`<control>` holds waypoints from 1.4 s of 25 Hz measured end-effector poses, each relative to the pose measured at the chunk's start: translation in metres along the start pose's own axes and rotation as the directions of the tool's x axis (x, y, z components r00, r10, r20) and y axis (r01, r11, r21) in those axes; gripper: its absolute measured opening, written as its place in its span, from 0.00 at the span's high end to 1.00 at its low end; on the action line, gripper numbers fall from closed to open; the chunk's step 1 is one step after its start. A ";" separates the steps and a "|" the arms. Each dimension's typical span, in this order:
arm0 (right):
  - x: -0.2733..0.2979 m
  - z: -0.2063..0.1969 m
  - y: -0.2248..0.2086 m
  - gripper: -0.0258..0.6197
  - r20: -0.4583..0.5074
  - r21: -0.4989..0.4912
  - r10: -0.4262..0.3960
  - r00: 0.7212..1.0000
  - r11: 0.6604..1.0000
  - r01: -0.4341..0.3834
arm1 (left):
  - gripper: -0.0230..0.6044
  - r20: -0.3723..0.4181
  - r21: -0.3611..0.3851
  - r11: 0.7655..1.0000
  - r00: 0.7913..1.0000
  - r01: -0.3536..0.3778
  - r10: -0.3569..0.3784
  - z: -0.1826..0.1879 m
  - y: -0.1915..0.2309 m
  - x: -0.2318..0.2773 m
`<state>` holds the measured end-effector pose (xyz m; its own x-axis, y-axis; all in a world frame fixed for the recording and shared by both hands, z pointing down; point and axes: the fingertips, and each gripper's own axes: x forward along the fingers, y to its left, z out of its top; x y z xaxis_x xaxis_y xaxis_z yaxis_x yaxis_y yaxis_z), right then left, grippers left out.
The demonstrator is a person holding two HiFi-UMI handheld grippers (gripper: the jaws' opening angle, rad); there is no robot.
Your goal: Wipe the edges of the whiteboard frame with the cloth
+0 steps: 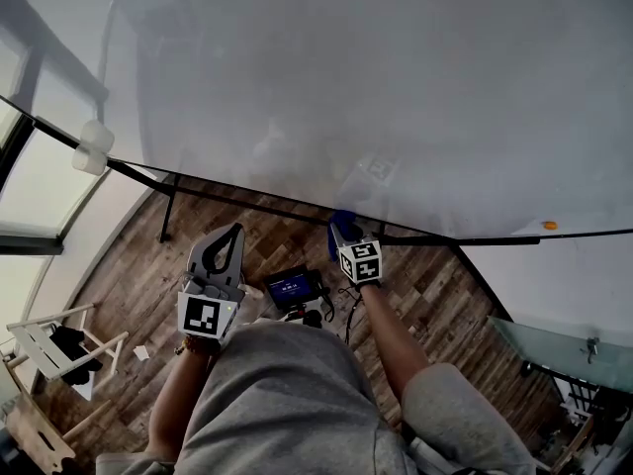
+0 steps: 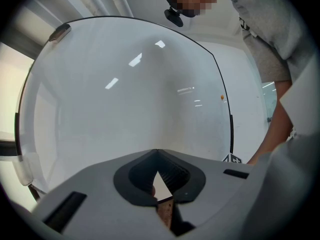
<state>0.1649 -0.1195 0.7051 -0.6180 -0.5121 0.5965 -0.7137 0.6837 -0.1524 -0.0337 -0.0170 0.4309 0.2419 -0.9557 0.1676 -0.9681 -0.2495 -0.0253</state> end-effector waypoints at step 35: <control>0.053 0.026 0.063 0.82 -0.008 0.014 -0.052 0.999 0.999 0.052 | 0.95 -0.056 0.058 0.998 0.998 -0.031 0.034 -0.024 0.145 -0.039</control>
<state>0.0793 -0.1171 0.7065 -0.5774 -0.5431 0.6096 -0.7494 0.6489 -0.1317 -0.1853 -0.0125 0.4443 0.2047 -0.9533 0.2220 -0.9696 -0.2285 -0.0873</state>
